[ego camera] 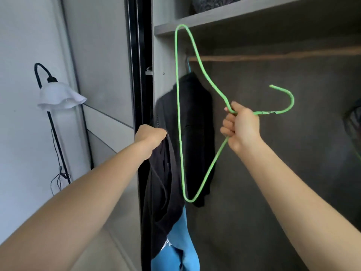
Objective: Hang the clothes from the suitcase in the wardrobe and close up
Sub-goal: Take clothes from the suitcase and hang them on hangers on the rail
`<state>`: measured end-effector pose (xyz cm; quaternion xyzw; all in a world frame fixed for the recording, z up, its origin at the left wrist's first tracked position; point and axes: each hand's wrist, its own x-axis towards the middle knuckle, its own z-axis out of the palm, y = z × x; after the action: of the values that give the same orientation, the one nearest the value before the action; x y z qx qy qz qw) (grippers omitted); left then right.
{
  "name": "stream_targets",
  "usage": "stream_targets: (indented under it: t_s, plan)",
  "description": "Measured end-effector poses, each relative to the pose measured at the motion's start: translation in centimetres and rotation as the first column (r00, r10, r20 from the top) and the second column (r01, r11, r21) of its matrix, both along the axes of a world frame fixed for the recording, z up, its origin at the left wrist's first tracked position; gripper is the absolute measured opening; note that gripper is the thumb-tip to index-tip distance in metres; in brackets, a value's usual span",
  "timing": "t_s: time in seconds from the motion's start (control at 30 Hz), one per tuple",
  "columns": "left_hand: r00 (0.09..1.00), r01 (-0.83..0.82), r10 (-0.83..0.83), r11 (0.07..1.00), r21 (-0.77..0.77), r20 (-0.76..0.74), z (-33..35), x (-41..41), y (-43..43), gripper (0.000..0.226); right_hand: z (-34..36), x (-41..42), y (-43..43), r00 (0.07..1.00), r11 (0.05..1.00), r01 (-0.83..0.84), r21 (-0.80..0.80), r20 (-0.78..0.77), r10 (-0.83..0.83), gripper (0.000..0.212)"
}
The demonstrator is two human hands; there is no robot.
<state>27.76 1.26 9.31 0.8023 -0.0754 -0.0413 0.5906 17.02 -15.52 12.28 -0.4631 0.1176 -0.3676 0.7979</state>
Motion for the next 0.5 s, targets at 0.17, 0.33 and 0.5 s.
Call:
stream_targets:
  t_s: [0.17,0.33,0.5]
  plan:
    - [0.996,0.053,-0.049,0.997,0.058,-0.068,-0.9,0.0,0.2,0.022,1.6,-1.1,3.2,0.979,0.991,0.03,0.133,0.194,-0.055,0.025]
    - [0.992,0.057,-0.049,0.997,0.06,-0.119,-1.7,0.1,0.7,0.028,0.6,-1.1,5.8,0.947,0.986,0.16,-0.045,0.288,-0.14,0.033]
    - [0.982,0.007,-0.019,0.998,-0.066,-0.185,-1.7,0.5,1.1,0.036,-1.6,-0.1,7.3,0.952,0.991,0.1,-0.085,0.298,-0.071,0.034]
